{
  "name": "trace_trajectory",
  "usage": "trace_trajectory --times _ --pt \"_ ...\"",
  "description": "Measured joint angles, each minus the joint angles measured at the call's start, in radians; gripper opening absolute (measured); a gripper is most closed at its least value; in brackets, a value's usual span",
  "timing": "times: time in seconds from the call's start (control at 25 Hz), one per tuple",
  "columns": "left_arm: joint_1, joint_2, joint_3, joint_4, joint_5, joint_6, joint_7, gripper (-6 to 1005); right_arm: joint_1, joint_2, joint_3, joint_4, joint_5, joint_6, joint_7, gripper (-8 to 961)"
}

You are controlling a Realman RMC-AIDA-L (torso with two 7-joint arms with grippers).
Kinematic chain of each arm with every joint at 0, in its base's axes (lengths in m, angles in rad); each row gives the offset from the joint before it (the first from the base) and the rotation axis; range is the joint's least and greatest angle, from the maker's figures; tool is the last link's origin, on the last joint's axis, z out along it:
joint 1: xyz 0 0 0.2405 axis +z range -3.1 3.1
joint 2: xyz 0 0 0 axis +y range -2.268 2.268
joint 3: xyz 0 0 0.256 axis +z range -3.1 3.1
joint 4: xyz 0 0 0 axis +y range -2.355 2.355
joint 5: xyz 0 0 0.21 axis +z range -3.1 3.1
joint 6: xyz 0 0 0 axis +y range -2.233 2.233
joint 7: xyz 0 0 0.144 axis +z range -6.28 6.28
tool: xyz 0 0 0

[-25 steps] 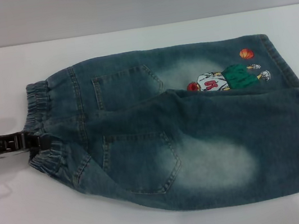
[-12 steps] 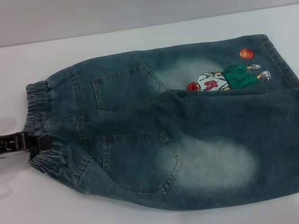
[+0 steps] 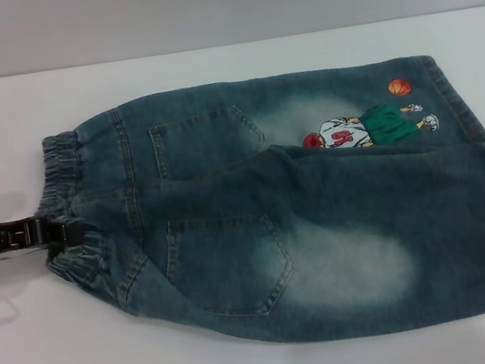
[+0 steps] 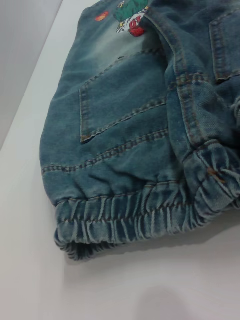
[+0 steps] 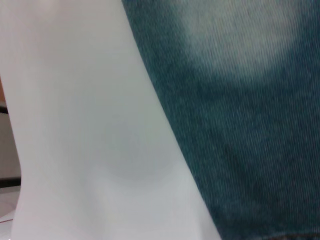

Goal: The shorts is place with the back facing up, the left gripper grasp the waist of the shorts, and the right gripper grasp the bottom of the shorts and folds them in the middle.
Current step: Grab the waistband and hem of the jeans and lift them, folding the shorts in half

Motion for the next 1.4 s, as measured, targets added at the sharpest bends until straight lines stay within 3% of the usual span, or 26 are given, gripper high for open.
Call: trace_trajectory --times 0.64,1.24,1.4 --pt "0.009 -0.005 0.002 -0.005 0.0 0.007 0.009 41 0.007 0.032 -0.001 -0.044 0.006 -0.022 -0.012 427" --pt "0.006 -0.001 -0.001 -0.011 0.0 0.009 0.01 41 0.0 0.033 -0.002 -0.042 0.006 -0.028 -0.021 365" --pt "0.006 -0.002 -0.001 -0.011 0.0 0.008 0.01 42 -0.002 0.033 -0.002 -0.041 0.006 -0.026 -0.028 169"
